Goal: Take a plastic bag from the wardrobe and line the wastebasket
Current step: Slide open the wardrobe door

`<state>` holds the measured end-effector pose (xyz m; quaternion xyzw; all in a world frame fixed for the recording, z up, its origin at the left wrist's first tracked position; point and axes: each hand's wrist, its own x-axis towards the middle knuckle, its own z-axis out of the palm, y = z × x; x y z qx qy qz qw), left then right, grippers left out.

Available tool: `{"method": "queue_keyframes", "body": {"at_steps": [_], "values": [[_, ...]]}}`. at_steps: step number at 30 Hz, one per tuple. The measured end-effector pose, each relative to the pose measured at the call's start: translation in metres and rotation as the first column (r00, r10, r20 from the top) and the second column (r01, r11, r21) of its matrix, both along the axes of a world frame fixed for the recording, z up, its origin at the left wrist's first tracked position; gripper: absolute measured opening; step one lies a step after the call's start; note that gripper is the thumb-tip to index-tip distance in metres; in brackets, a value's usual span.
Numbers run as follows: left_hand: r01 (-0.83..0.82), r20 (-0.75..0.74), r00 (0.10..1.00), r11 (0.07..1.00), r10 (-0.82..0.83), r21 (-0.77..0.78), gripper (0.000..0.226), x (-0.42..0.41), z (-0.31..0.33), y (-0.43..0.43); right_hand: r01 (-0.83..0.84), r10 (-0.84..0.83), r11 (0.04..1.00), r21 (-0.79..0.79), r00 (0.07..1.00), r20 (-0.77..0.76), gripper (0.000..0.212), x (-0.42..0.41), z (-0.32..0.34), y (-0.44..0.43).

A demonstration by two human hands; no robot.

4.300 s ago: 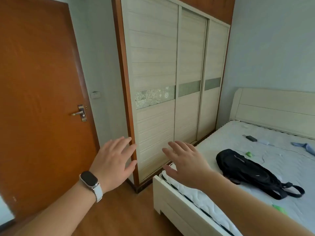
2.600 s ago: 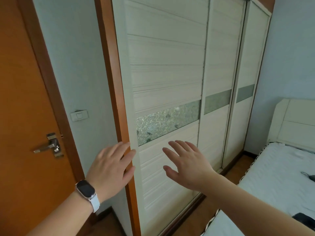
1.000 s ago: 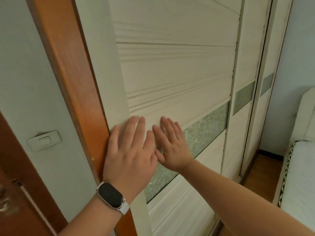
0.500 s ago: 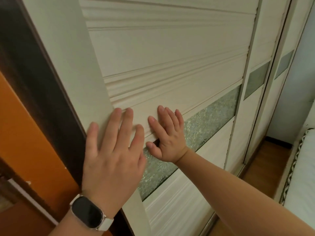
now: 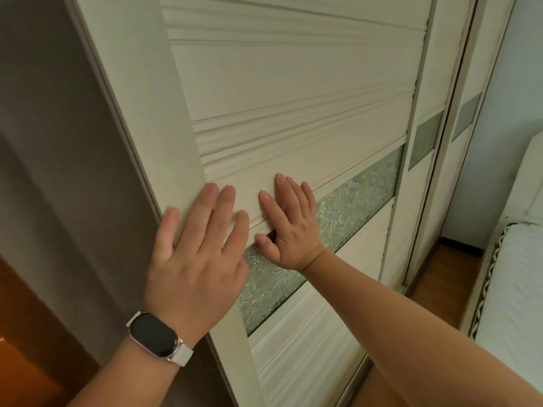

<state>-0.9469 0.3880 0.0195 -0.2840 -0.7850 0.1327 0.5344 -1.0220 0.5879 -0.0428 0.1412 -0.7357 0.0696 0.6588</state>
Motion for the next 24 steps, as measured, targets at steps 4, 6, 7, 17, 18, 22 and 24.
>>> {"method": "queue_keyframes", "body": {"at_steps": [4,6,7,17,18,22,24], "values": [[0.026,-0.057,0.998,1.0,-0.026,0.001,0.038,-0.013,-0.001,0.025,-0.012,0.011,1.0,-0.004,1.0,-0.026,0.062,-0.013,0.0,0.024],[0.04,-0.069,0.997,0.999,-0.04,0.002,0.039,-0.019,-0.003,0.038,-0.023,0.023,1.0,-0.002,0.999,-0.03,0.062,-0.017,0.0,0.038],[0.048,-0.077,0.996,0.999,-0.047,0.004,0.039,-0.022,-0.003,0.044,-0.025,0.025,1.0,-0.003,0.999,-0.031,0.062,-0.019,-0.001,0.045],[0.124,-0.079,0.989,0.991,-0.128,-0.048,0.034,-0.05,-0.003,0.112,-0.029,0.028,1.0,-0.004,0.999,-0.038,0.061,-0.046,-0.002,0.121],[0.138,-0.081,0.986,0.988,-0.143,-0.066,0.034,-0.053,-0.002,0.116,-0.03,0.03,1.0,0.001,0.999,-0.041,0.061,-0.049,-0.002,0.13],[0.168,-0.094,0.979,0.98,-0.178,-0.105,0.035,-0.064,0.003,0.136,-0.035,0.035,0.999,-0.003,0.998,-0.043,0.06,-0.057,-0.001,0.158],[0.173,-0.107,0.977,0.978,-0.185,-0.114,0.035,-0.069,0.003,0.148,-0.026,0.026,1.0,0.005,0.999,-0.036,0.06,-0.061,-0.001,0.17]]}}
